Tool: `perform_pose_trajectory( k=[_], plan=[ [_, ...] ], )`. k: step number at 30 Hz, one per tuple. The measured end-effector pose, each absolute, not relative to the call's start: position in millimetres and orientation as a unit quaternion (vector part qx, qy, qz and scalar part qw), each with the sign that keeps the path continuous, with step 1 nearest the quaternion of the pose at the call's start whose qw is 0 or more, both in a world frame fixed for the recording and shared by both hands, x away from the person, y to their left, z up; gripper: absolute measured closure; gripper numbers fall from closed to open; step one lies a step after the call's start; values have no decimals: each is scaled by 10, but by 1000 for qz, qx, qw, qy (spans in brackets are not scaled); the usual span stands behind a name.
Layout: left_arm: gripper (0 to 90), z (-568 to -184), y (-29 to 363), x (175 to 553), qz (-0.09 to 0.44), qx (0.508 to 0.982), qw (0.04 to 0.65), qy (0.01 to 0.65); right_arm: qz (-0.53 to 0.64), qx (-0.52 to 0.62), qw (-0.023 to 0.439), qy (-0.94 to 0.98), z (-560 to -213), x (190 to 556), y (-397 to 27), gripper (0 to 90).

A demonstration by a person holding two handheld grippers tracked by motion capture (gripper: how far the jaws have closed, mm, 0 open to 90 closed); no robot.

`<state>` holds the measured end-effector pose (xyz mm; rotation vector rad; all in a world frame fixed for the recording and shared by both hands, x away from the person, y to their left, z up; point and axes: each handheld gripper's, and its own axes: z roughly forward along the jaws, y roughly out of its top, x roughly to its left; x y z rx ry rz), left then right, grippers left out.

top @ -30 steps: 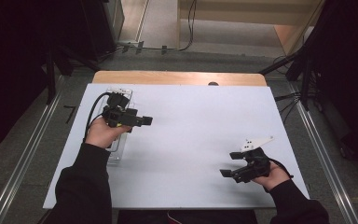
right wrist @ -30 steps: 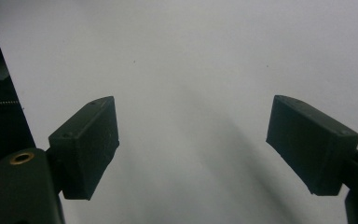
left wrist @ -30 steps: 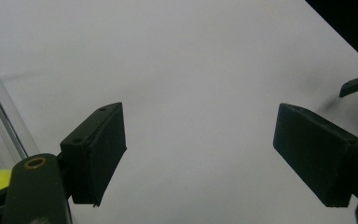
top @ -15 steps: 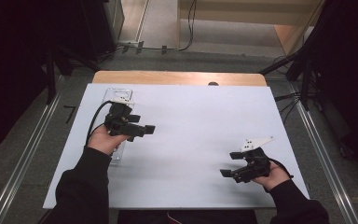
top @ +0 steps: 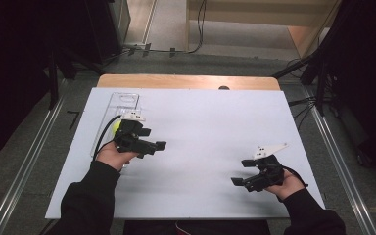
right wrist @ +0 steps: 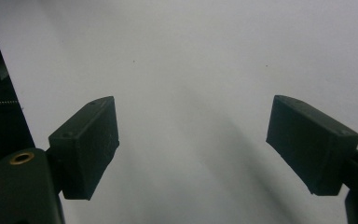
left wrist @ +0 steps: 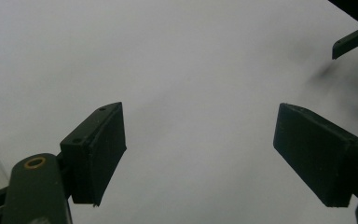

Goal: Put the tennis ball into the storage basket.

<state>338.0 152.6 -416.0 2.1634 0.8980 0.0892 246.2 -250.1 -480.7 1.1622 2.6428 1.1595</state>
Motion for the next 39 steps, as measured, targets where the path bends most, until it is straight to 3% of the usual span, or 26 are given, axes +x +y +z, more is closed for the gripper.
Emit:
perform_pose_trajectory(
  k=[39],
  plan=[
    [174,-4457,1677,2973,7,866,371,334,371,374,17,850,-4812,2465,-2500,148]
  ],
)
